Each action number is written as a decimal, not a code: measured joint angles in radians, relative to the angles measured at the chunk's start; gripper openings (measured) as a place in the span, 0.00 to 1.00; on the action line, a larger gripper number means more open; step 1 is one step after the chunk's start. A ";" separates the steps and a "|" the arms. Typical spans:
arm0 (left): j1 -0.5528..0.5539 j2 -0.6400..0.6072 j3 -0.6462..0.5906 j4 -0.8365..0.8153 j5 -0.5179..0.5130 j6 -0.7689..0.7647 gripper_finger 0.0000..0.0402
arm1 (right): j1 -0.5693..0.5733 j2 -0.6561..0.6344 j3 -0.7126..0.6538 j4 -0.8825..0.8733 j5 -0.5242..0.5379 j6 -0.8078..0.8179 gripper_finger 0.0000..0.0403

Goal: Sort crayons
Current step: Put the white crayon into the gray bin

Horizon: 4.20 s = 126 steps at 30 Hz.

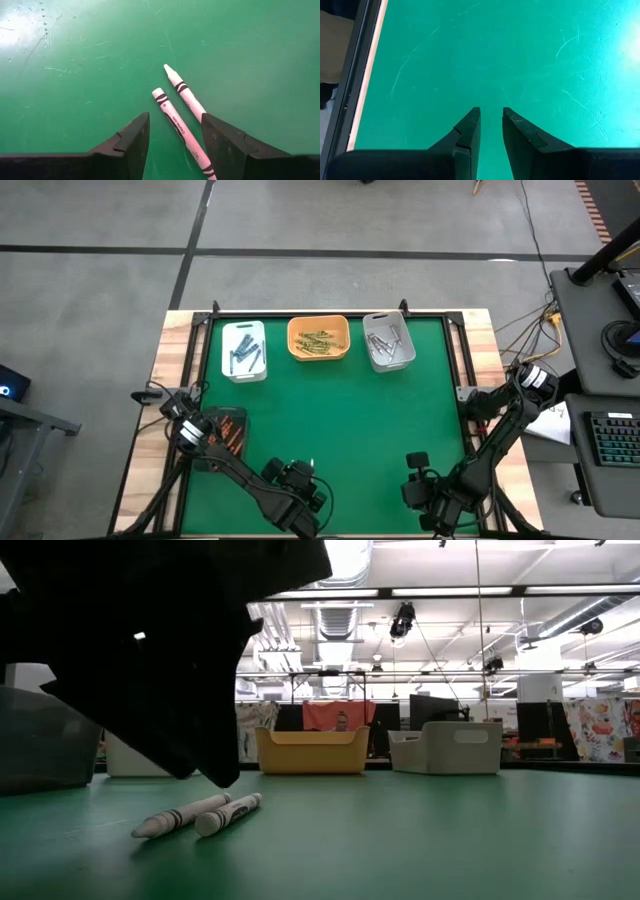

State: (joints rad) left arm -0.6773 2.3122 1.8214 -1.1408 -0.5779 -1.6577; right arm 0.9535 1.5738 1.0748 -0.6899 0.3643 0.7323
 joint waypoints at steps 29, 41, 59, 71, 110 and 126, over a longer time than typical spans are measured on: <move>0.001 0.061 -0.008 -0.054 -0.102 -0.027 0.02 | 0.000 0.000 0.000 0.055 0.066 -0.052 0.18; -0.005 -0.148 -0.008 -0.078 -0.399 0.298 0.00 | -0.048 0.000 0.000 0.272 0.245 -0.413 0.14; 0.046 -0.445 -0.012 -0.057 -0.714 0.951 0.00 | -0.311 -0.088 -0.141 0.691 0.231 -0.859 0.13; 0.263 -0.593 -0.016 -0.178 -0.574 1.178 0.00 | -0.534 -0.360 -0.232 0.749 0.084 -0.964 0.13; 0.676 -0.907 -1.145 2.223 0.566 1.665 0.00 | -0.768 -0.148 -0.362 1.614 -0.049 -0.866 0.15; 0.669 -0.786 -1.132 2.381 0.565 1.603 0.00 | -0.840 -0.160 -0.360 1.615 -0.119 -0.783 0.46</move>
State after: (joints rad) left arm -0.0078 1.5262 0.6890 1.2400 -0.0128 -0.0544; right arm 0.1132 1.4139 0.7146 0.9255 0.2454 -0.0505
